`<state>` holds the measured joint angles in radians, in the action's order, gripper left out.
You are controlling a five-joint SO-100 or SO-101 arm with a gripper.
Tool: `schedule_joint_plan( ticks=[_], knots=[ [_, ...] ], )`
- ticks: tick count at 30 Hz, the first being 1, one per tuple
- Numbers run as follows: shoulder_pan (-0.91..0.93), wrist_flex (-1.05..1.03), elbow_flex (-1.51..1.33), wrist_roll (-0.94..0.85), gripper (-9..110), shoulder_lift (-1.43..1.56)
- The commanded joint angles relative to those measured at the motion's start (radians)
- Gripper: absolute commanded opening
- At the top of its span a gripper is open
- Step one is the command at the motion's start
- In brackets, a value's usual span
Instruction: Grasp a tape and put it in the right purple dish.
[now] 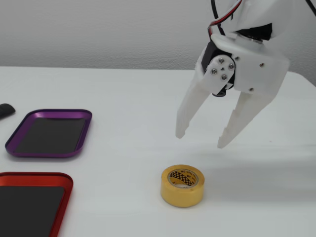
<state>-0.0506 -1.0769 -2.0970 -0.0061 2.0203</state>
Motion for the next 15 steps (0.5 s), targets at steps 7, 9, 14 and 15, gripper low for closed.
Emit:
schedule_joint_plan(
  ticks=[7,9,14,15],
  knots=[
    [-0.110,0.017,0.052,-0.008,19,-0.110],
    [-0.118,0.020,0.046,-0.008,19,-0.110],
    [-0.117,0.071,0.037,-0.009,19,-0.114],
    [-0.117,0.077,0.028,-0.009,19,-0.114]
  ],
)
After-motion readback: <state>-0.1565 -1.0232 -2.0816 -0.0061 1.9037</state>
